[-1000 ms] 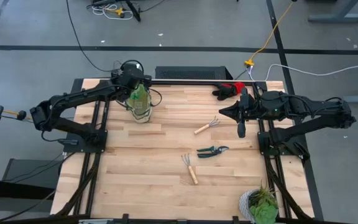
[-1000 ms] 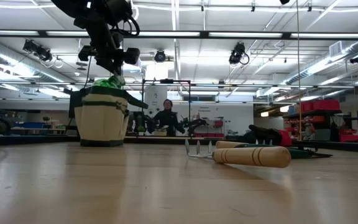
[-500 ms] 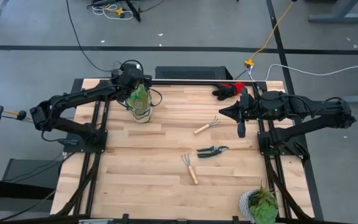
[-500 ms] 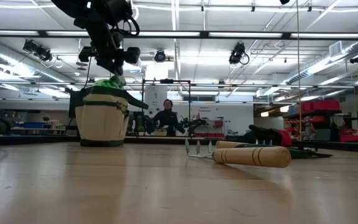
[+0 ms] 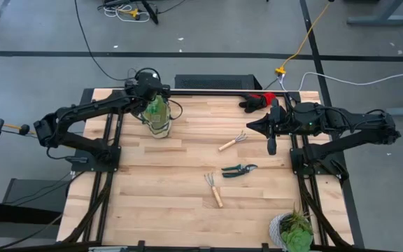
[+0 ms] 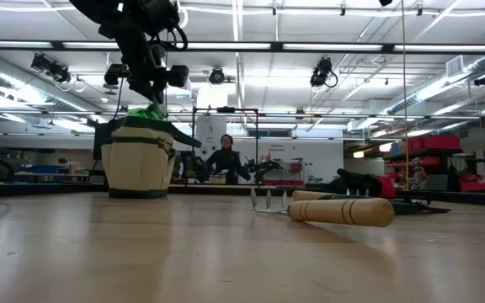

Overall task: Pick & Place Garden tools in Gardening bag
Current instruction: Put the green spray bottle into the gardening bag, then put the brown hand rake into the gardening bag

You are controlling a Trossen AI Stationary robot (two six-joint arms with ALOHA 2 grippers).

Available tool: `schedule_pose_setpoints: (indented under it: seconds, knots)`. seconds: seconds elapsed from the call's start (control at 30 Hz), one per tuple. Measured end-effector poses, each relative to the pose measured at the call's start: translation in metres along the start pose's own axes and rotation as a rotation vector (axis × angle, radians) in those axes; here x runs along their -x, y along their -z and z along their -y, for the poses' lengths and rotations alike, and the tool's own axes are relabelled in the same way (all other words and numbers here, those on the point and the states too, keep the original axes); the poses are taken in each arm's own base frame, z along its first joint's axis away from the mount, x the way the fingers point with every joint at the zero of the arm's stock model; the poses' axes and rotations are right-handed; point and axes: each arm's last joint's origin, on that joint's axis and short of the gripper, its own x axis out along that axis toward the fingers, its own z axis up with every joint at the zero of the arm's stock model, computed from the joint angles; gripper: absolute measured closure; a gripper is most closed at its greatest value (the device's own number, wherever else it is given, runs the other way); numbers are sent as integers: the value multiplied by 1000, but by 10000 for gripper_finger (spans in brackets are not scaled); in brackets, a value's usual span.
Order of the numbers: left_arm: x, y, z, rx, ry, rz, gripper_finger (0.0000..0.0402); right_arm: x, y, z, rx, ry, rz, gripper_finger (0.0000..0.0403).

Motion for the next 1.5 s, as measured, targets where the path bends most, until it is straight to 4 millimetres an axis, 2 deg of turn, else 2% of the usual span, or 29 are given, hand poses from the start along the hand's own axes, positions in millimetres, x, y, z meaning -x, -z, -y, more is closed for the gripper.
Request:
schedule_pose_setpoints:
  seconds: [0.67, 1.5]
  knots:
    - [-5, 6, 7, 3, 24, -31, 338, 0, 0, -1, 2, -27, -1, 403]
    - [-3, 3, 6, -7, 39, -28, 224, 0, 0, -1, 2, -27, -1, 403]
